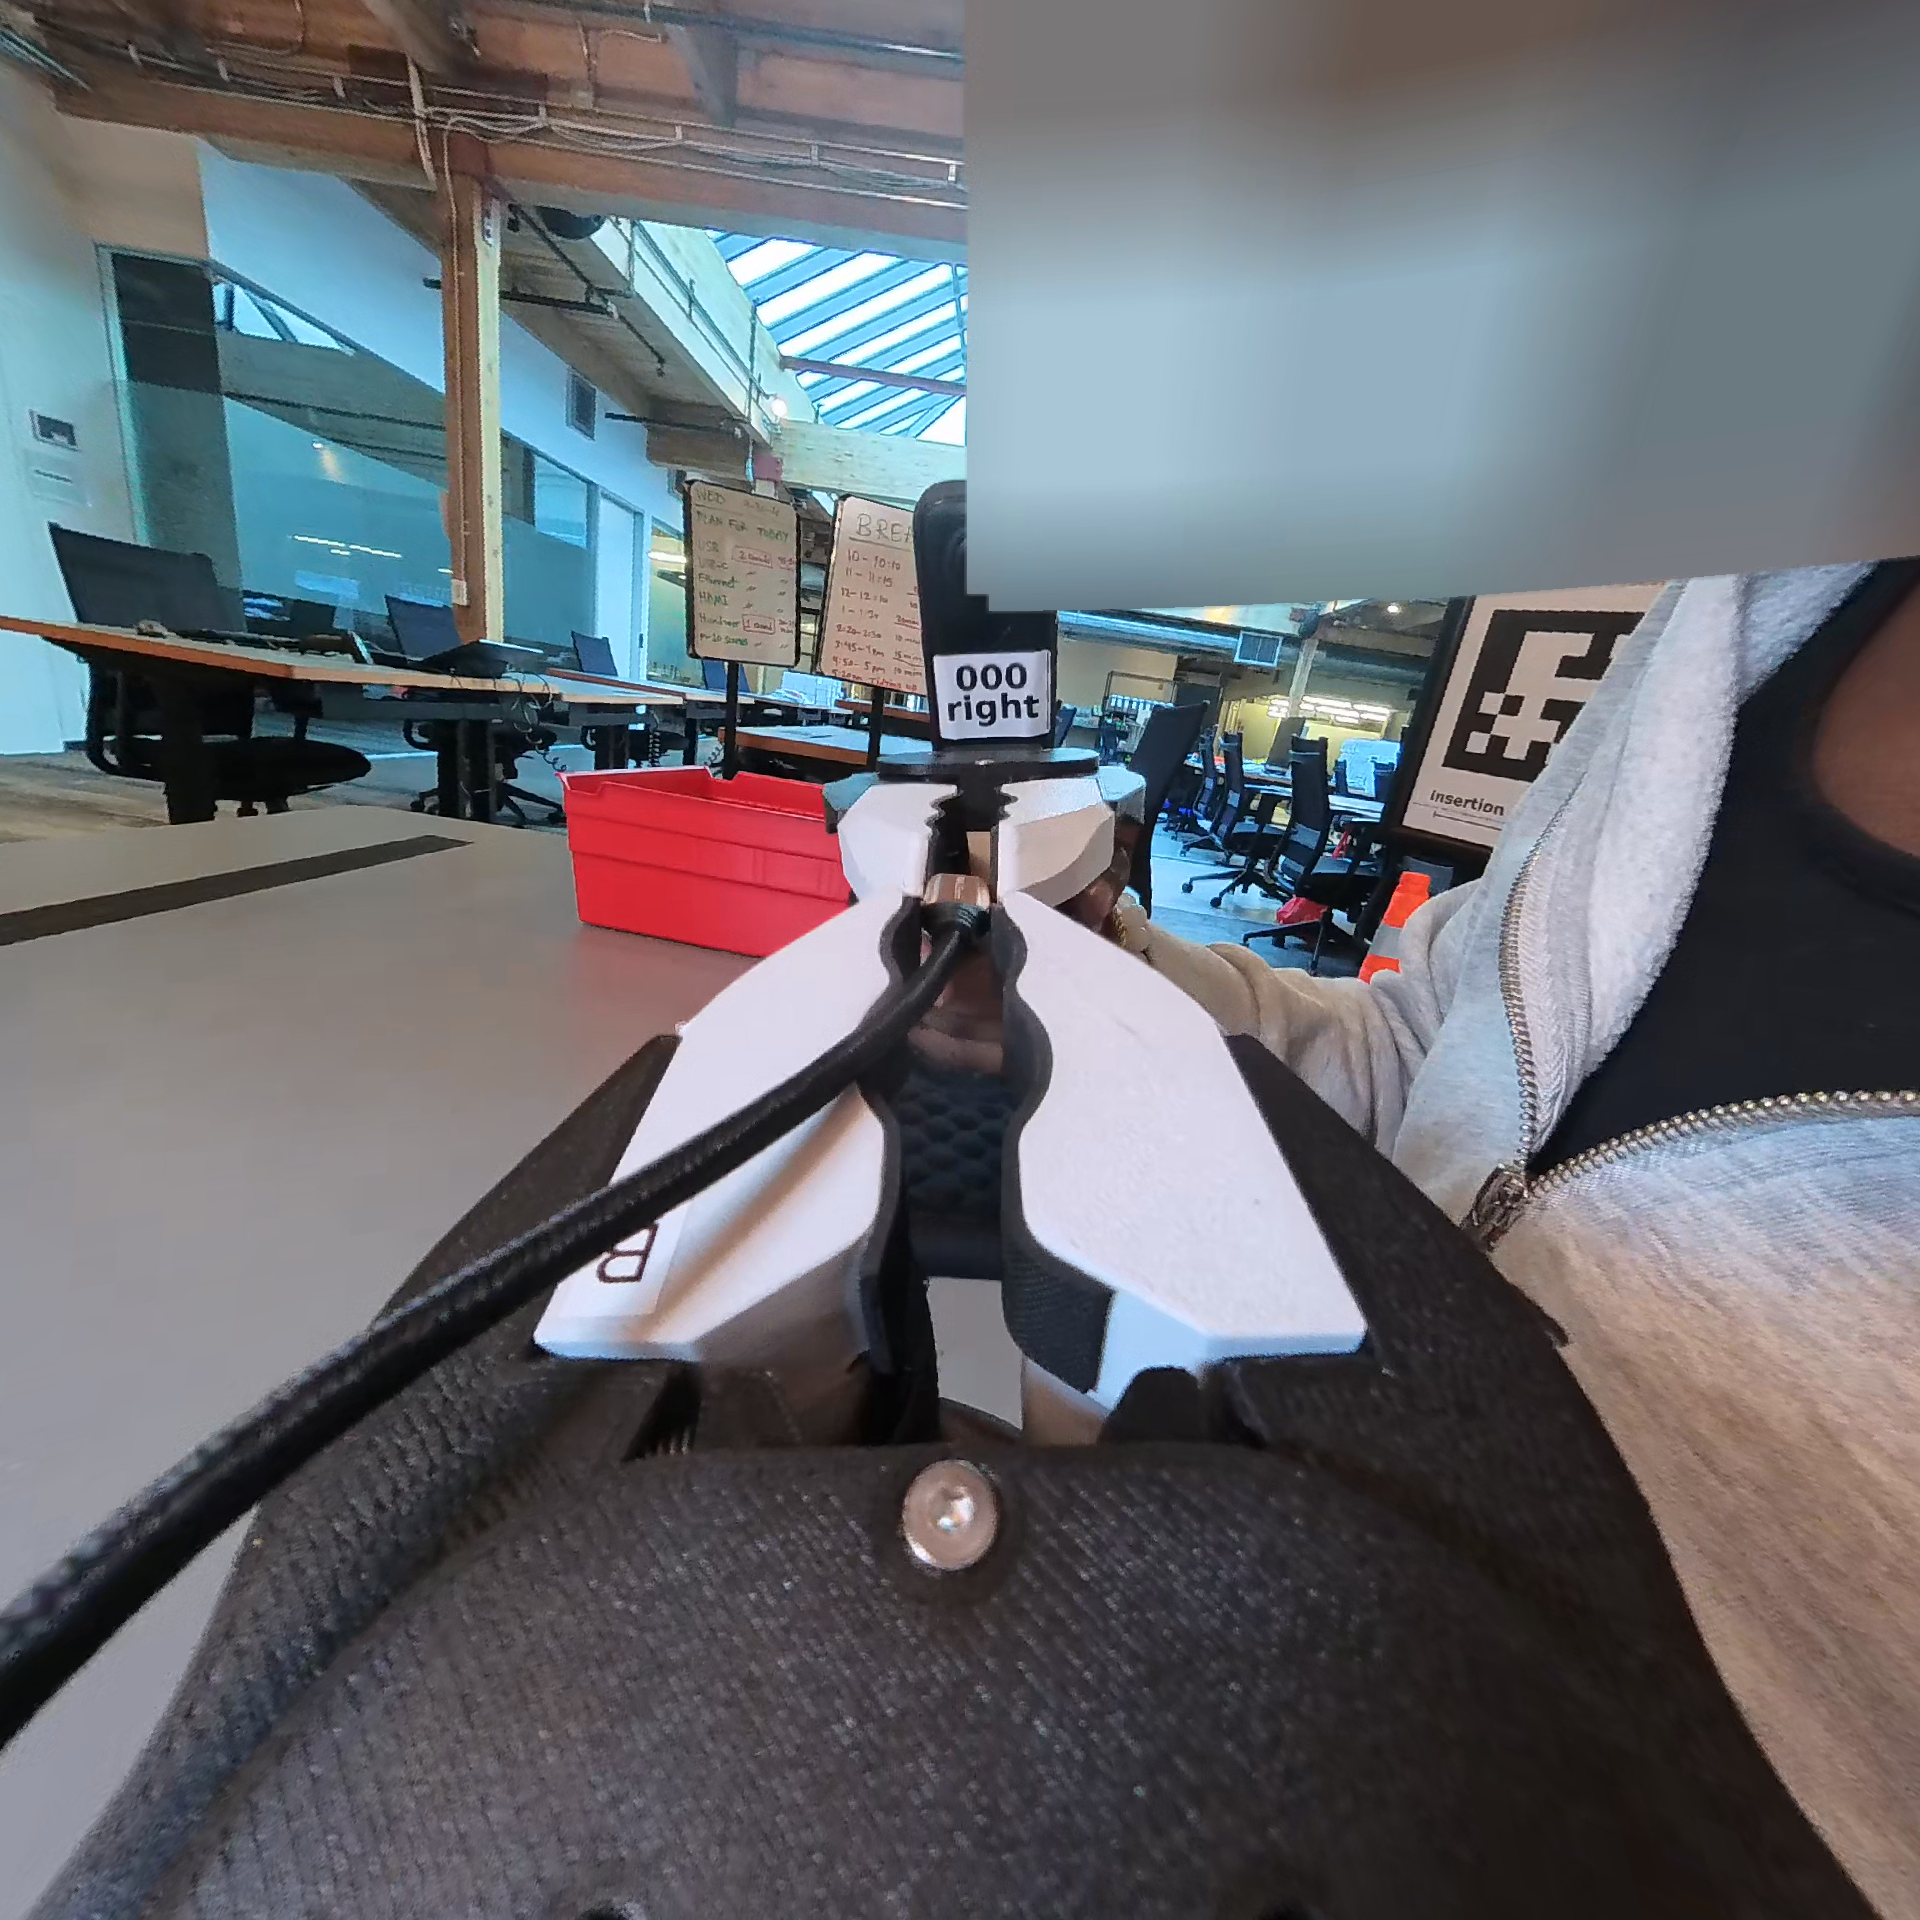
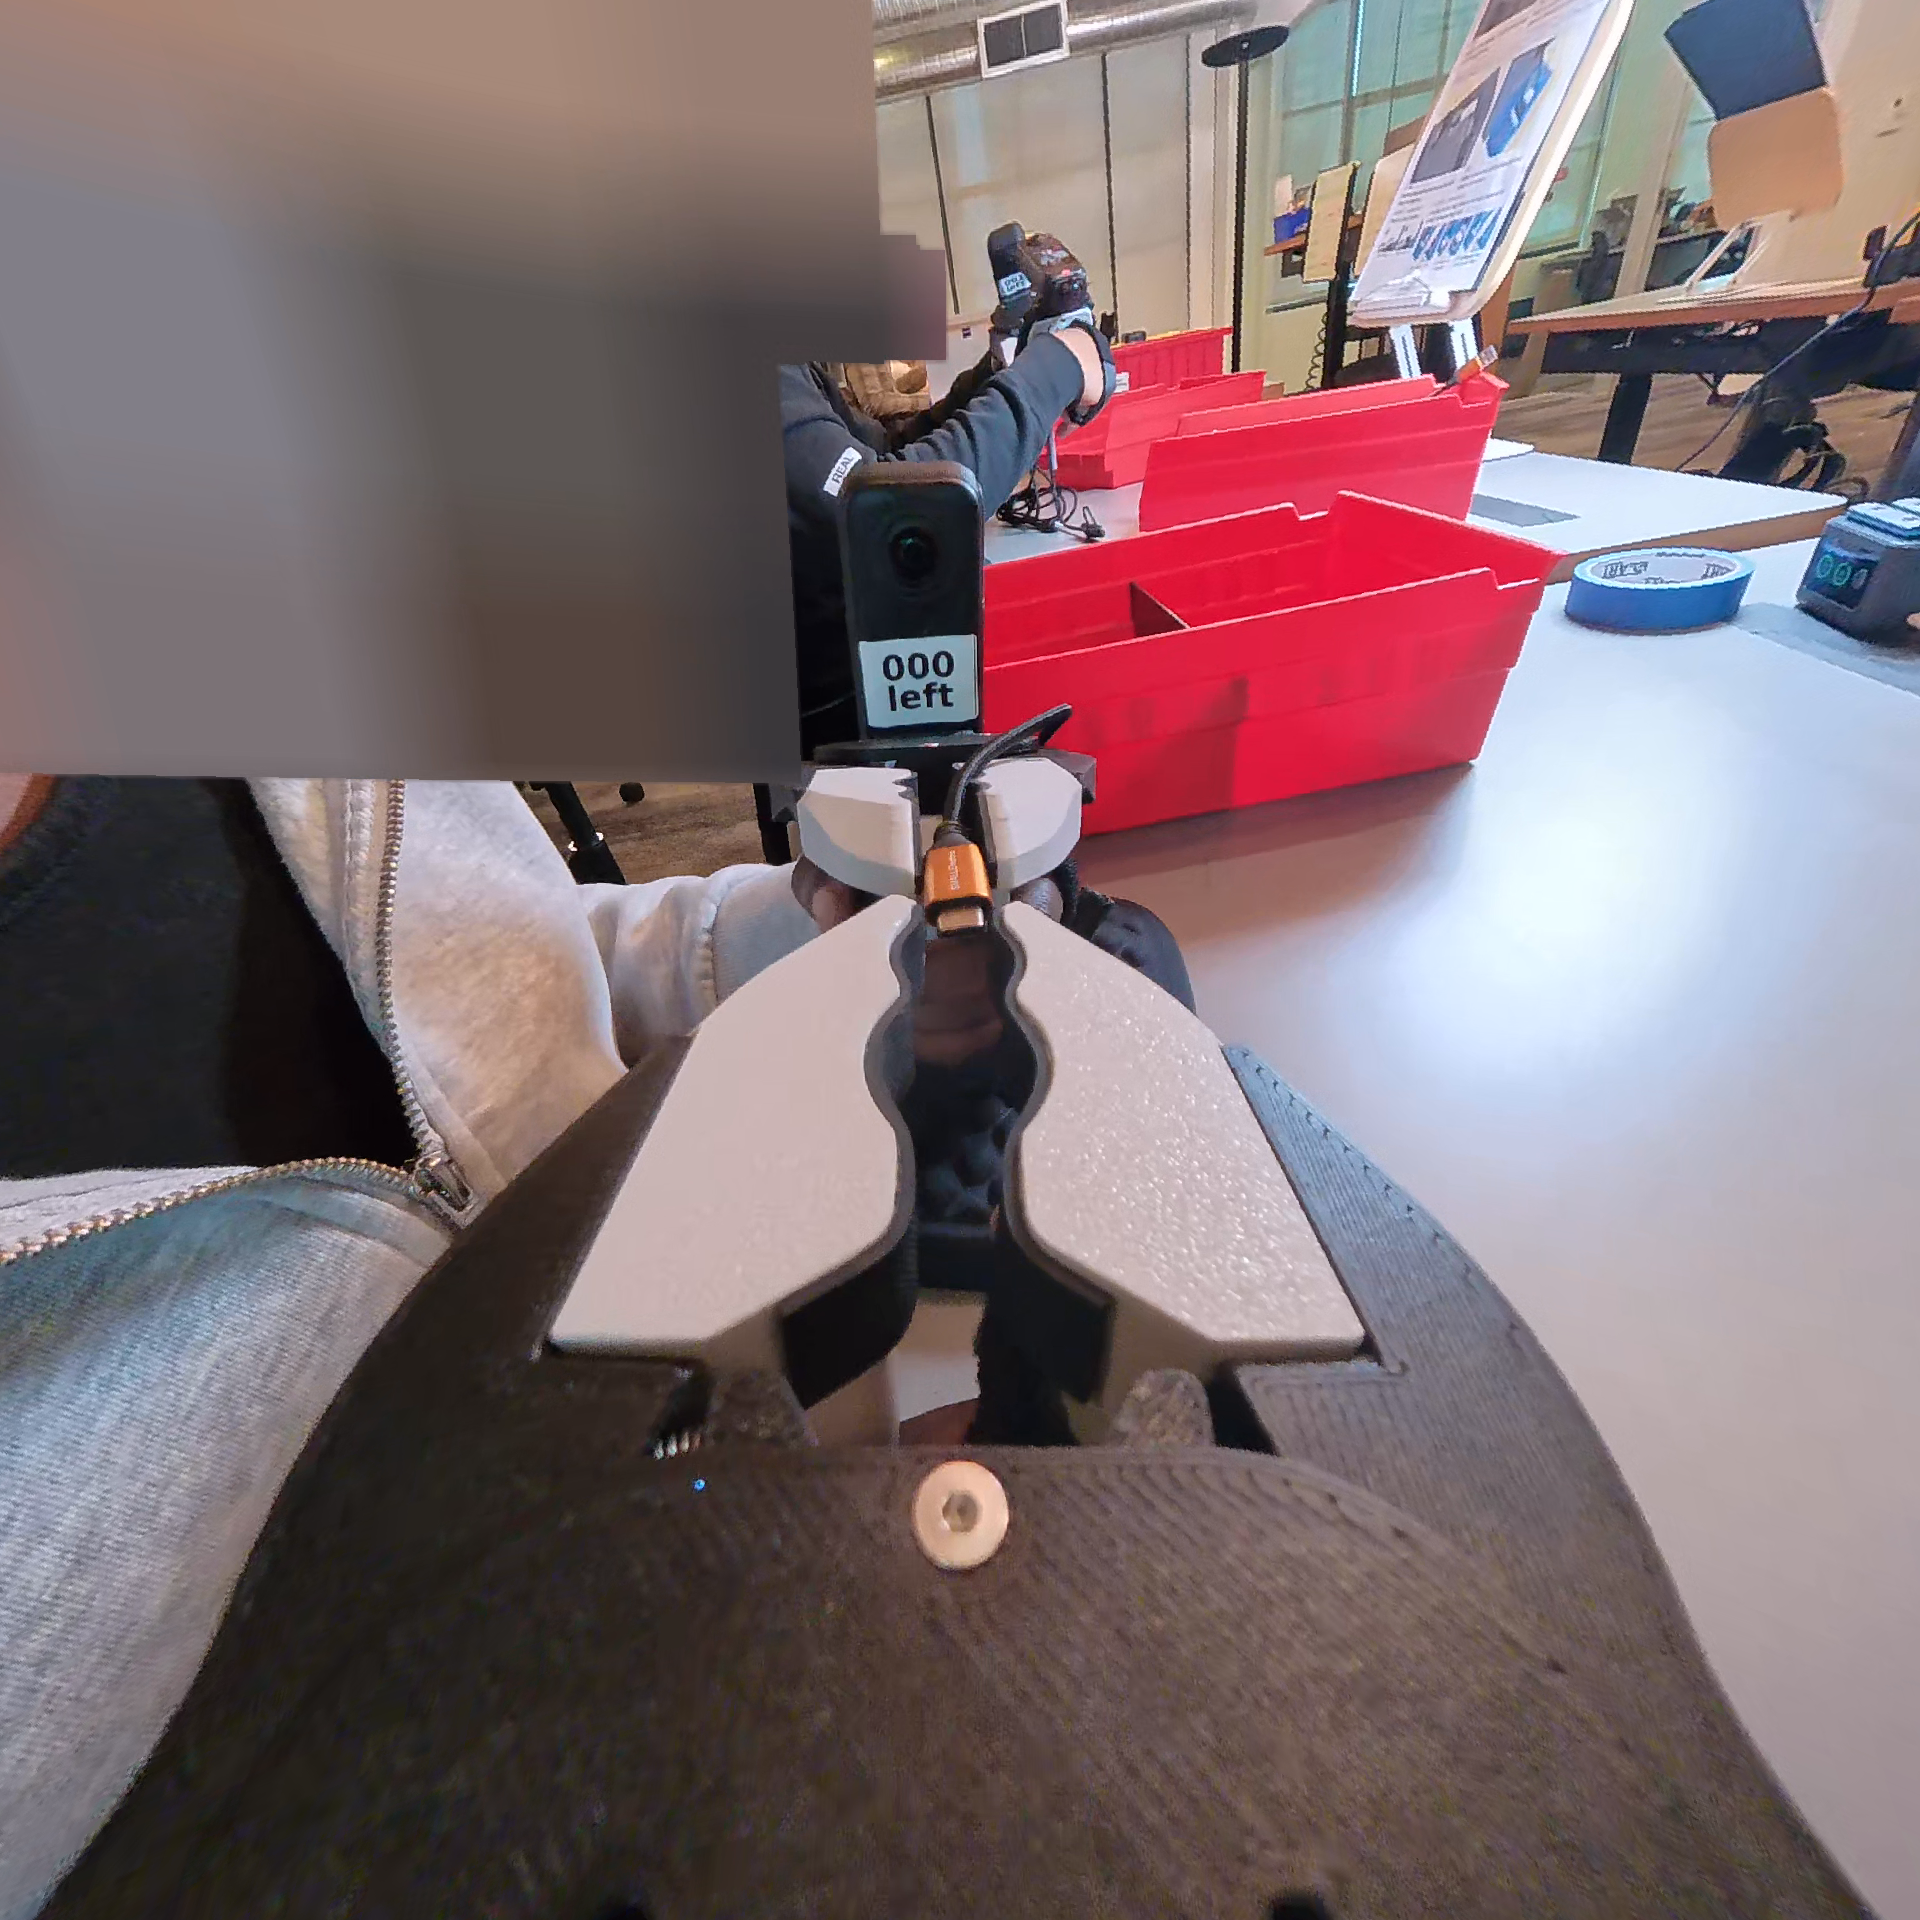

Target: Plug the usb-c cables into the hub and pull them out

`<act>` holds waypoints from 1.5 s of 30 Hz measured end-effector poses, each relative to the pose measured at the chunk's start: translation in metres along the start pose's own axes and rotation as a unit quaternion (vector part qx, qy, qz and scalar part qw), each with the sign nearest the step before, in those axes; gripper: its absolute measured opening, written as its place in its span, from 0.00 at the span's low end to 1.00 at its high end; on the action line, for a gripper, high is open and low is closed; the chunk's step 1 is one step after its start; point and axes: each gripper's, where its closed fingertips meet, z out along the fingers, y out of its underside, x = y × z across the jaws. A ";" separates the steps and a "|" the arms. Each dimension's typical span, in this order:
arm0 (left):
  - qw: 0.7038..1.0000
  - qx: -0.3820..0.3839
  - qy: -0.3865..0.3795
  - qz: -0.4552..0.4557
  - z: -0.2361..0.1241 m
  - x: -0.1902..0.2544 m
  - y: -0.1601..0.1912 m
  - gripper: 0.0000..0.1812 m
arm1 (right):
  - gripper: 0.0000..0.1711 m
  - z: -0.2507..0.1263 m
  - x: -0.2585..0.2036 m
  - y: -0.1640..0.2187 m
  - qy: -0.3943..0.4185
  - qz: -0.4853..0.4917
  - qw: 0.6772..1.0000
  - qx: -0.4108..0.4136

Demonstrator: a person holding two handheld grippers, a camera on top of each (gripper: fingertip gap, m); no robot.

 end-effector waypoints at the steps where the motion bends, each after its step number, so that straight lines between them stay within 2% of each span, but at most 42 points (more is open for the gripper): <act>1: 1.000 -0.004 -0.001 0.000 0.001 0.000 0.001 0.07 | 0.06 0.000 0.000 0.001 0.000 0.000 1.000 -0.002; 18: 1.000 -0.014 -0.002 0.025 0.002 0.003 0.004 0.07 | 0.06 0.001 -0.002 0.003 -0.012 0.014 1.000 -0.021; 21: 1.000 0.000 -0.006 0.017 0.000 0.001 0.001 0.07 | 0.15 -0.018 0.008 -0.004 0.002 0.068 0.997 -0.030; 23: 1.000 -0.002 -0.009 0.019 0.000 0.000 0.002 0.07 | 0.19 -0.035 0.023 0.005 0.002 0.183 0.980 -0.076; 25: 1.000 -0.011 -0.010 0.024 0.002 0.001 0.004 0.07 | 0.26 -0.052 0.048 0.029 0.031 0.294 0.944 -0.147; 26: 1.000 -0.011 -0.010 0.024 0.002 0.000 0.005 0.07 | 0.30 -0.060 0.060 0.044 0.049 0.326 0.927 -0.182; 30: 1.000 -0.007 -0.004 0.023 0.001 0.002 0.004 0.07 | 0.37 -0.081 0.085 0.097 0.071 0.372 0.869 -0.319; 32: 1.000 -0.013 0.001 0.024 0.002 0.003 0.005 0.07 | 0.33 -0.081 0.087 0.112 0.055 0.392 0.846 -0.356; 38: 1.000 -0.006 0.006 0.022 0.000 0.004 0.004 0.07 | 0.13 -0.068 0.080 0.120 -0.043 0.489 0.798 -0.351; 40: 1.000 -0.006 0.004 0.025 0.000 0.004 0.004 0.07 | 0.10 -0.068 0.086 0.118 -0.036 0.494 0.804 -0.328; 42: 1.000 -0.005 0.002 0.027 0.000 0.004 0.004 0.07 | 0.09 -0.068 0.094 0.110 -0.005 0.473 0.829 -0.297; 45: 1.000 -0.006 0.001 0.027 0.000 0.004 0.004 0.07 | 0.08 -0.080 0.101 0.104 0.101 0.354 0.874 -0.316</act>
